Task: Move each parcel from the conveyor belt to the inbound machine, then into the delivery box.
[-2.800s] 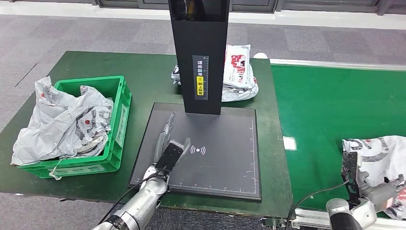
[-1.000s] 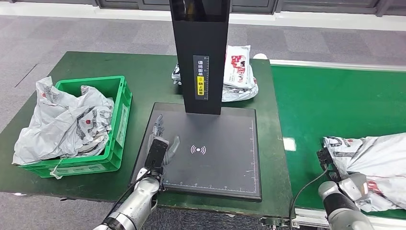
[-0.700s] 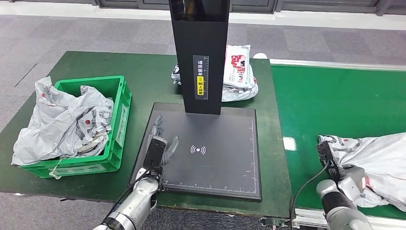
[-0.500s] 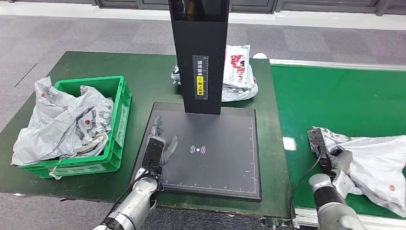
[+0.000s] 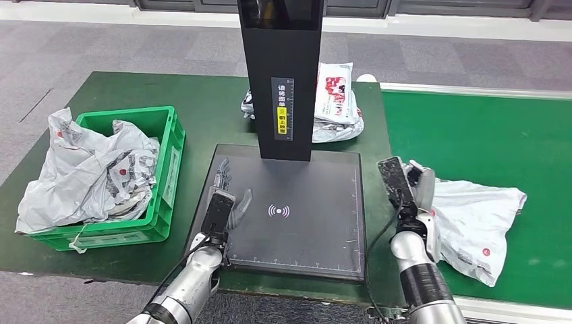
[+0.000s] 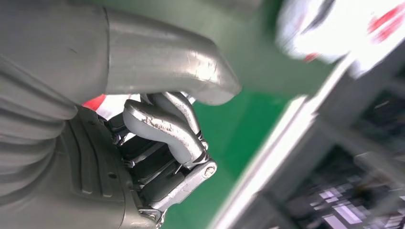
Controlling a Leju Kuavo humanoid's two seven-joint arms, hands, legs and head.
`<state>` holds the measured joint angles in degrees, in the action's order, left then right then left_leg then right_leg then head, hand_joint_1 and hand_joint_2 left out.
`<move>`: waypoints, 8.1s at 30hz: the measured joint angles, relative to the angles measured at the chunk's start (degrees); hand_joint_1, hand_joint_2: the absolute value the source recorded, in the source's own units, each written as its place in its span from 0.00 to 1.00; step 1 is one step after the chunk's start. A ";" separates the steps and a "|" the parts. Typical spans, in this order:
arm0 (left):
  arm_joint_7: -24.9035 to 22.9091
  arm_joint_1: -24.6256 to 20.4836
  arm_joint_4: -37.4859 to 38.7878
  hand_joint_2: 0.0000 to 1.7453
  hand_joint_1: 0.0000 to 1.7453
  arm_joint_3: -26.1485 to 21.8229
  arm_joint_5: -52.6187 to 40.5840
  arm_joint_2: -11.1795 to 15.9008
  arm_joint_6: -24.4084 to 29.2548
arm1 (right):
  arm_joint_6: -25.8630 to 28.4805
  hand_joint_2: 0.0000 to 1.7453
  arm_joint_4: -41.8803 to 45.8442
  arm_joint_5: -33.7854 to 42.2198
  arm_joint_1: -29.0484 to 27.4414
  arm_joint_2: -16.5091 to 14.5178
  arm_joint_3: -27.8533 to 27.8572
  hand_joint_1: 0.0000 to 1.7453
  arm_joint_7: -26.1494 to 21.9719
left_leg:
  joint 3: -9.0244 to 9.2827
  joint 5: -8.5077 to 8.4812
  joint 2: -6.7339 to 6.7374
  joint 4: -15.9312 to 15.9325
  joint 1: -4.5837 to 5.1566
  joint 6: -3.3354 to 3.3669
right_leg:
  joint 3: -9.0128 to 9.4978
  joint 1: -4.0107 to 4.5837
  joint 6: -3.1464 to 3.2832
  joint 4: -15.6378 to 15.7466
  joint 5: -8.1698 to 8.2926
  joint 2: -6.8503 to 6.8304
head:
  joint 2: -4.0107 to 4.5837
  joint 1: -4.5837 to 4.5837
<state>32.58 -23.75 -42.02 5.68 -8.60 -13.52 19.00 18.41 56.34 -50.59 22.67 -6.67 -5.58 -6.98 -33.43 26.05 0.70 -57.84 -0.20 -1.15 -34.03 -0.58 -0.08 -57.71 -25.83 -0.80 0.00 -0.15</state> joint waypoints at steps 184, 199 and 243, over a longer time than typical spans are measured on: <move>3.14 -8.51 6.60 1.00 0.00 10.06 4.50 -1.30 3.95 | -8.88 0.50 7.05 46.98 11.21 -1.56 -30.56 0.00 -17.55 | -0.40 -0.28 0.00 -0.02 0.01 -0.08 | -0.45 0.02 0.06 -0.07 0.28 0.04 | 0.00 0.00; 3.80 -9.31 7.58 1.00 0.00 10.08 5.22 -1.27 4.91 | -8.73 0.00 3.56 48.19 13.88 -0.16 -29.98 0.00 -14.38 | -0.41 -0.28 -0.02 -0.02 0.01 -0.07 | -0.43 0.02 0.06 -0.07 0.29 0.02 | 0.00 0.00; 6.58 -9.22 5.23 1.00 0.00 9.97 7.81 -0.50 7.10 | -2.58 0.00 -2.77 37.23 7.70 1.83 -25.45 0.00 -14.86 | -0.41 -0.29 -0.03 -0.03 0.01 -0.07 | -0.43 0.02 0.06 -0.07 0.29 0.02 | 0.00 0.00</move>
<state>39.17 -32.97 -36.79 15.65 -0.79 -14.02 26.10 15.83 53.58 -13.35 30.37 -4.85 -31.04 -21.84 -33.84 25.76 0.67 -57.86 -0.19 -1.22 -34.47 -0.57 -0.02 -57.78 -25.54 -0.78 0.00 -0.15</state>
